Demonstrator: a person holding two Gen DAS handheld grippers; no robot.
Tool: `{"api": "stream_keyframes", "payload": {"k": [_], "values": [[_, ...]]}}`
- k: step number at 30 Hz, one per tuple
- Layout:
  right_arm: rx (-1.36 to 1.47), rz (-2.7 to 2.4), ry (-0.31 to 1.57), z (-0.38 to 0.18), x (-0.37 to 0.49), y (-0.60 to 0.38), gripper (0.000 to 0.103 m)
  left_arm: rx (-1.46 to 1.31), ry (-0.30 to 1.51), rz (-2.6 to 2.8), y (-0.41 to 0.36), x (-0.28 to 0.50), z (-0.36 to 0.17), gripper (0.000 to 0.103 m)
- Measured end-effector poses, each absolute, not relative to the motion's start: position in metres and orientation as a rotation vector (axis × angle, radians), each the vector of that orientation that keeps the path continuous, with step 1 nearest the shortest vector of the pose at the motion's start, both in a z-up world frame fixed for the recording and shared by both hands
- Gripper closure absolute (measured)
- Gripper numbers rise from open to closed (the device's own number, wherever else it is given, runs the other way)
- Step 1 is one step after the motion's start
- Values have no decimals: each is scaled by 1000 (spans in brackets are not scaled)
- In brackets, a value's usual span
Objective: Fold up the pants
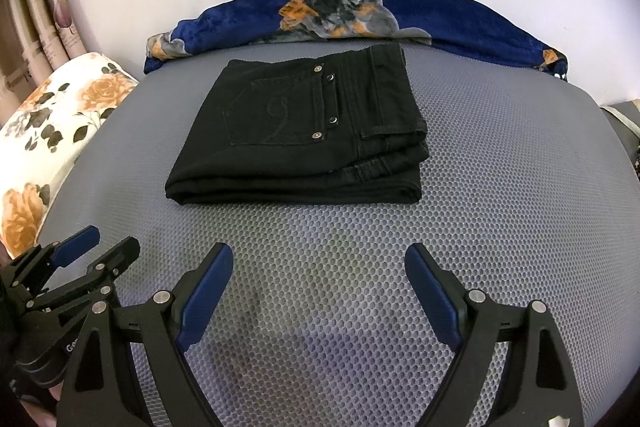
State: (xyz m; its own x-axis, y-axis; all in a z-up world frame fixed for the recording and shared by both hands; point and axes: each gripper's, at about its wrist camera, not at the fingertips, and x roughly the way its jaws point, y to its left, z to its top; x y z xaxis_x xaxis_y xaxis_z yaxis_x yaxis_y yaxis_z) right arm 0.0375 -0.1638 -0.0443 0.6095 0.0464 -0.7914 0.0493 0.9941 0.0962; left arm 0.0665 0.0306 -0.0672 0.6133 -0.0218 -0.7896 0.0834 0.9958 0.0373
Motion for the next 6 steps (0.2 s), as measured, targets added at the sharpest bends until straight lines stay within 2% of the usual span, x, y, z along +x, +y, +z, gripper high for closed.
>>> {"api": "stream_keyframes", "payload": {"k": [6], "values": [[112, -4, 918, -44, 38, -163, 17, 54, 922, -62, 33, 68, -69, 49]]}}
